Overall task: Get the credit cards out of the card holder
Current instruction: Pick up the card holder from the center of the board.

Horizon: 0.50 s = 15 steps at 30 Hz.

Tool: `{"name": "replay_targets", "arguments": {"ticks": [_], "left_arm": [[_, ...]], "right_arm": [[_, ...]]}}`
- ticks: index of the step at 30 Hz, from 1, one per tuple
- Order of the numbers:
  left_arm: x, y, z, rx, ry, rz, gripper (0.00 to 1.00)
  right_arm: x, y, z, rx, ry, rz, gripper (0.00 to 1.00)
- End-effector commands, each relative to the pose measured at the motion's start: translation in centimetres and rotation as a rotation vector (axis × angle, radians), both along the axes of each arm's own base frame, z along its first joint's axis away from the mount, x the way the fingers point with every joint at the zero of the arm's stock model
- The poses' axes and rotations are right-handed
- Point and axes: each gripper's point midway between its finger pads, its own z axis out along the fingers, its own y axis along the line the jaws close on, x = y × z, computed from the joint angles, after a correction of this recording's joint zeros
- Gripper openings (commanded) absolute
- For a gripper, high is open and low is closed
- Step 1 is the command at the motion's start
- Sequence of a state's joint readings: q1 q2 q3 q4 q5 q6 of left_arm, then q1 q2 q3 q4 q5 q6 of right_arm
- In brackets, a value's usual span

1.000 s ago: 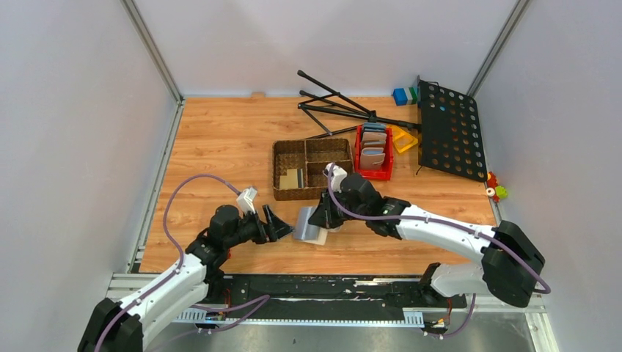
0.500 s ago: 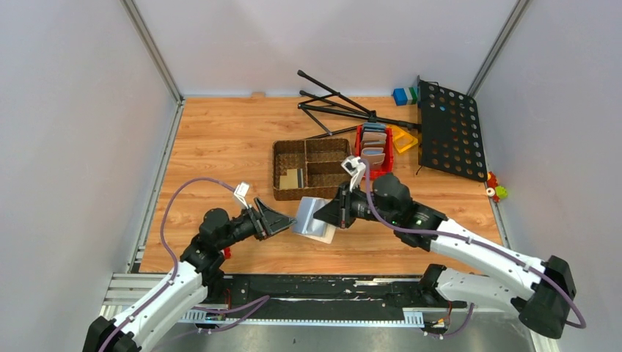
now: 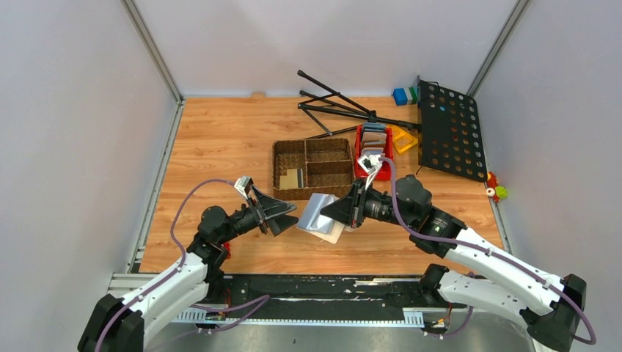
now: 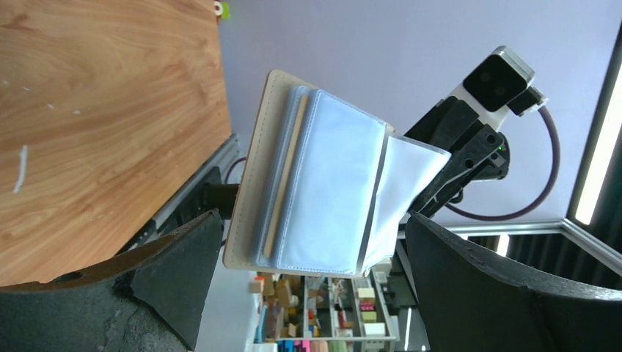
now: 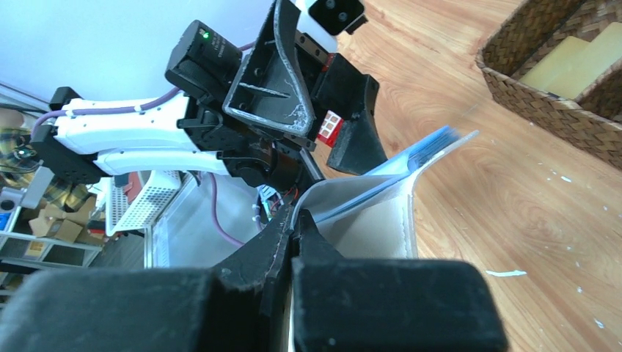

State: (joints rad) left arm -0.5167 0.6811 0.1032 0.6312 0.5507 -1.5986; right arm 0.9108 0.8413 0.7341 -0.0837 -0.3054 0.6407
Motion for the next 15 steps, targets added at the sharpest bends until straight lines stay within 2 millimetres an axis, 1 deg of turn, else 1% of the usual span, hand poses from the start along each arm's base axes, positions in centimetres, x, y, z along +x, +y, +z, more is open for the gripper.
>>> {"name": "replay_targets", "arguments": {"ticks": [1, 5, 8, 10, 13, 15], "left_arm": [[-1.0, -0.1, 3.3, -0.114, -0.049, -0.056, 1.00], [-1.1, 0.0, 3.0, -0.111, -0.037, -0.050, 1.00], [-0.8, -0.2, 1.5, -0.050, -0.013, -0.047, 1.00], [-0.8, -0.2, 1.1, -0.053, 0.005, -0.044, 1.00], [-0.8, -0.1, 1.1, -0.069, 0.014, -0.045, 1.00], [-1.0, -0.1, 2.0, -0.097, -0.003, -0.051, 1.00]], "right_arm": [[-0.8, 0.4, 6.0, 0.174, -0.065, 0.048, 0.00], [-1.1, 0.8, 5.9, 0.226, -0.023, 0.065, 0.00], [-1.3, 1.3, 5.8, 0.261, 0.001, 0.090, 0.00], [-1.4, 1.5, 5.8, 0.270, 0.009, 0.103, 0.00], [-1.4, 1.8, 5.4, 0.263, 0.016, 0.112, 0.00], [-1.2, 2.0, 4.7, 0.245, 0.025, 0.108, 0.00]]}}
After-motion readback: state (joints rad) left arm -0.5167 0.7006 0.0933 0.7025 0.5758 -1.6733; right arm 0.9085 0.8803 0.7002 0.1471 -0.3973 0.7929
